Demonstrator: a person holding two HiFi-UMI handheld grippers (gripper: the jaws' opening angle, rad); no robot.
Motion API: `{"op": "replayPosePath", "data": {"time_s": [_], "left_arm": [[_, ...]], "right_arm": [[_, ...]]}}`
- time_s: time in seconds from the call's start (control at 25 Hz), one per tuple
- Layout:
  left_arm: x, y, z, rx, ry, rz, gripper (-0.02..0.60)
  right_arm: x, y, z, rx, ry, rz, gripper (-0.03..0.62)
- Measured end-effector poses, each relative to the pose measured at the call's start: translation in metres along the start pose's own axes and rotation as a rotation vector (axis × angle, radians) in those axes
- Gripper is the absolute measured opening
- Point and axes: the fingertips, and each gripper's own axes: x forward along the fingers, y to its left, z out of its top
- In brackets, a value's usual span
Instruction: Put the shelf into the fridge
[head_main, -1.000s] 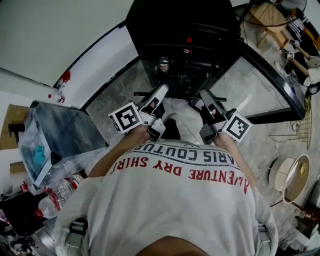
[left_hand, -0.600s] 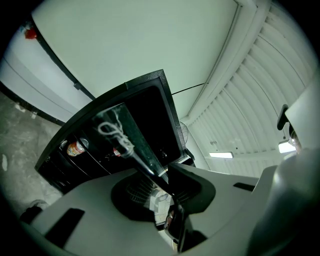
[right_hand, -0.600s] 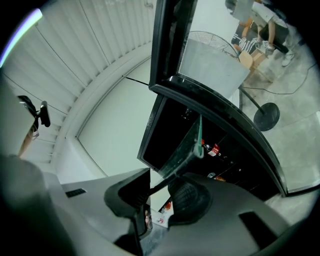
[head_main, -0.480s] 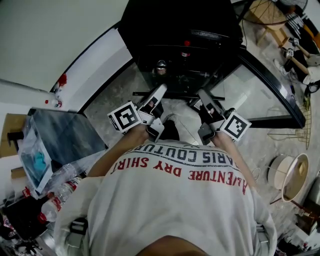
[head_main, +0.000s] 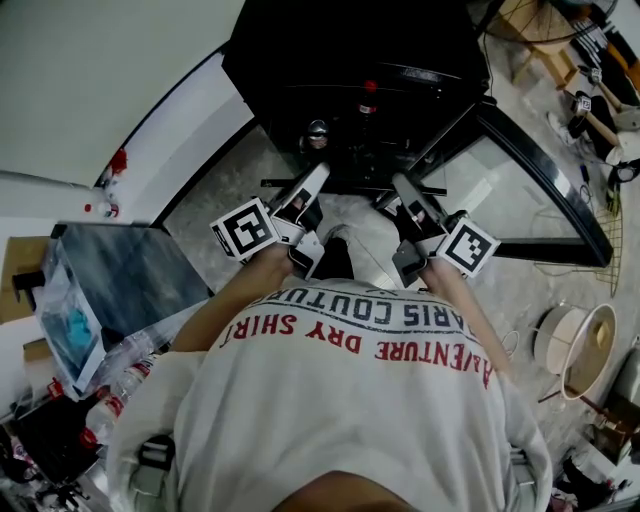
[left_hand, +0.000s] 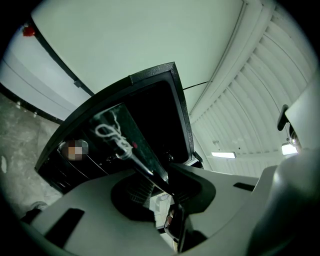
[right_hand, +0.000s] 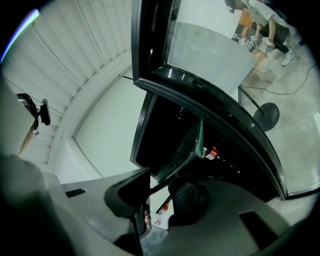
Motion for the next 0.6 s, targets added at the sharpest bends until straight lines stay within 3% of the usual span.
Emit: {"op": "replayPosePath", "data": {"time_s": [0.6], "left_arm": [[0.025, 0.019, 0.018, -0.009, 0.009, 0.006, 0.092]], "right_arm": [[0.025, -0.024, 0.010, 0.018, 0.005, -0.012, 0.107]]}}
